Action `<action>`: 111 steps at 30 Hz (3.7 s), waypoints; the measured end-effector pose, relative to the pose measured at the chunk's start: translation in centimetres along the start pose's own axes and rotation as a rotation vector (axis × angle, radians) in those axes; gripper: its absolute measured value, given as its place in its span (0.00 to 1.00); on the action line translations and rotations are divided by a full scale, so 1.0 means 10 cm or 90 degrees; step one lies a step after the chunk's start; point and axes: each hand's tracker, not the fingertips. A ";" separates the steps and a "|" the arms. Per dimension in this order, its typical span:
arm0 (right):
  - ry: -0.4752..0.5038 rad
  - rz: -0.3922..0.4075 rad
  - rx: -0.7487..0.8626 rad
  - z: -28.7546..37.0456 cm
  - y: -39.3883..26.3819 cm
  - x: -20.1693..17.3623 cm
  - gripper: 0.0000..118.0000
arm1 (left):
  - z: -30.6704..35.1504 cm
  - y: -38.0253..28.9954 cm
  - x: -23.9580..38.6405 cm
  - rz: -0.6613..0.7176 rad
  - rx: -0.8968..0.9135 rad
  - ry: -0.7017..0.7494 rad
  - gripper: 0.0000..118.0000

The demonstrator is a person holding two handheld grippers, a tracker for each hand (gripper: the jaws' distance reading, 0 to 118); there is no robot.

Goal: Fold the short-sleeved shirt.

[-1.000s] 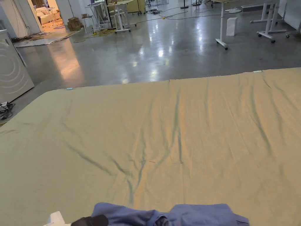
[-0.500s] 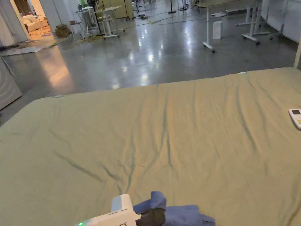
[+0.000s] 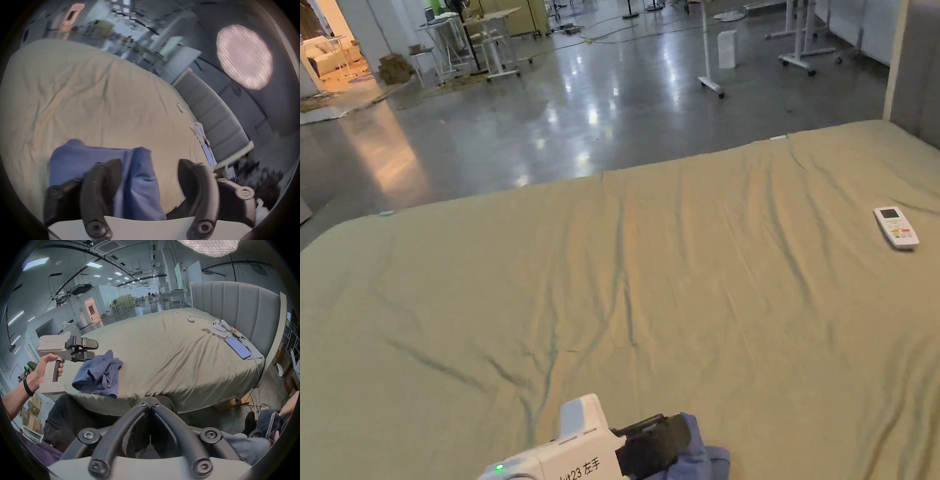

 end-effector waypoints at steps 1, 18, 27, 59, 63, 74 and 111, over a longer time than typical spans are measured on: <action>0.001 0.000 -0.001 -0.01 0.00 -0.01 0.00 | -0.03 -0.01 -0.11 0.037 -0.010 0.005 0.01; 0.055 0.024 -0.007 -0.24 0.24 -0.13 0.00 | -0.09 -0.28 -0.11 0.043 -0.053 -0.093 0.01; 0.271 -0.024 -0.076 -1.74 0.96 -0.91 0.00 | 1.03 -0.32 -0.78 0.127 0.011 -0.061 0.01; 0.178 -0.098 -0.209 -2.68 0.60 -0.86 0.00 | -0.18 -0.02 -1.57 0.099 -0.191 -0.091 0.30; 0.175 -0.098 -0.201 -2.67 0.59 -0.86 0.00 | -0.16 -0.03 -1.46 0.083 -0.195 -0.085 0.30; 0.205 -0.085 -0.066 -1.96 0.52 -0.56 0.00 | 0.76 0.72 -1.67 0.071 -0.108 -0.069 0.27; 0.126 -0.092 0.007 -1.09 0.81 -0.31 0.00 | 3.20 1.74 -1.34 -0.270 0.133 0.395 0.62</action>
